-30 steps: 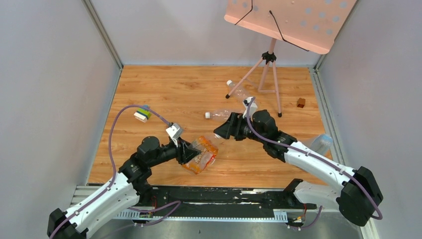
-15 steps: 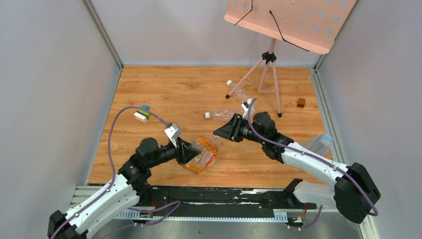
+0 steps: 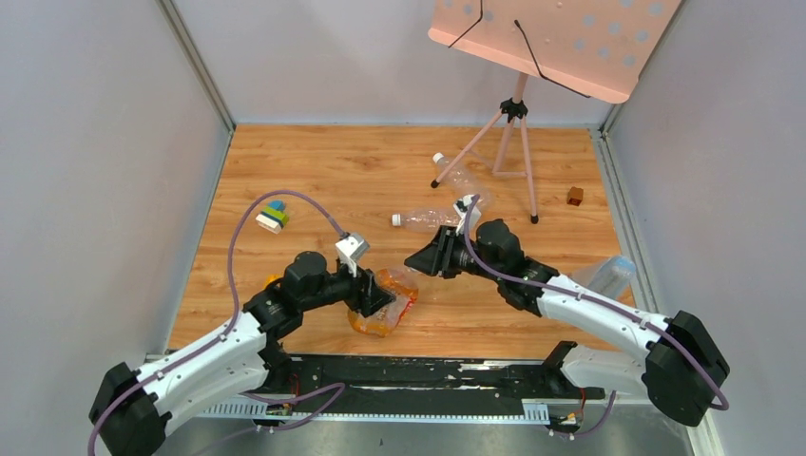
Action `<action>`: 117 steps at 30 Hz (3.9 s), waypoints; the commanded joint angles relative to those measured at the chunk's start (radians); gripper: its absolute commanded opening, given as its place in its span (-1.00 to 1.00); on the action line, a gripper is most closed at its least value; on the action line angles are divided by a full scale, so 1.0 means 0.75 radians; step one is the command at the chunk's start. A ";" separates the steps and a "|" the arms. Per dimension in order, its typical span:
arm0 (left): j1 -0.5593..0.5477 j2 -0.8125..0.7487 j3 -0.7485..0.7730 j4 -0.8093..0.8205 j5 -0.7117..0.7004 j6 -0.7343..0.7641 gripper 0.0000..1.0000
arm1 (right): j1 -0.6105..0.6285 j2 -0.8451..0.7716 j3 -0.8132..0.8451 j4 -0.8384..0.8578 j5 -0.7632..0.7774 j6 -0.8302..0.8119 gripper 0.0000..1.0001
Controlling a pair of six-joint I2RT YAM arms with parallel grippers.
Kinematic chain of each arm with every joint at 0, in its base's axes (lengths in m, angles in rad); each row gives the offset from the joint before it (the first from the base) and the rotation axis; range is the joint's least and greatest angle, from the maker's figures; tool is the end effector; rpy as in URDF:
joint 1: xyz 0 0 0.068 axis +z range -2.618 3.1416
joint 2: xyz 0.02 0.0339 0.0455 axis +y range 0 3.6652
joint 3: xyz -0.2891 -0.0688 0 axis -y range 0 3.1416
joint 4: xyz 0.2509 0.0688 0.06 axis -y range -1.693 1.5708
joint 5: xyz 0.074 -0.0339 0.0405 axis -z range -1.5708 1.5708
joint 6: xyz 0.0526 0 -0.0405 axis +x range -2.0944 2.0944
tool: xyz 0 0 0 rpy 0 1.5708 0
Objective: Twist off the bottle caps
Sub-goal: Pick up the plastic bottle at the center of the board, then unscrew the bottle cap from the plastic bottle.
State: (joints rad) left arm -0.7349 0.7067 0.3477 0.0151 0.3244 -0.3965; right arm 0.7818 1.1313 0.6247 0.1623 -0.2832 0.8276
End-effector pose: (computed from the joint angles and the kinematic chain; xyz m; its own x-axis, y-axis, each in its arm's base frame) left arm 0.1169 -0.1283 0.2275 -0.5622 0.0147 -0.8269 0.6950 0.5504 -0.4627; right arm 0.1761 0.1955 0.2638 -0.7976 0.2043 -0.5675 -0.4077 0.5108 0.7569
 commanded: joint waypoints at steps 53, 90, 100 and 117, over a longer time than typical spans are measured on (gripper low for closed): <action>-0.208 0.165 0.021 0.182 -0.301 0.255 -0.82 | -0.021 -0.229 -0.110 -0.029 0.079 0.058 0.25; -0.243 0.156 0.056 0.152 0.013 0.700 -0.92 | -0.210 -0.034 0.117 -0.425 -0.521 -0.201 -0.20; -0.242 0.198 0.053 0.204 0.014 0.684 -0.91 | -0.181 0.021 0.133 -0.419 -0.572 -0.236 -0.53; -0.242 0.105 -0.044 0.387 -0.071 0.639 -0.80 | -0.146 -0.086 0.032 -0.241 -0.620 -0.629 -1.00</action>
State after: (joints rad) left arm -0.9146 0.8165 0.3199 0.1905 0.2764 0.1135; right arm 0.6365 1.1191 0.6769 -0.1413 -0.6926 0.5434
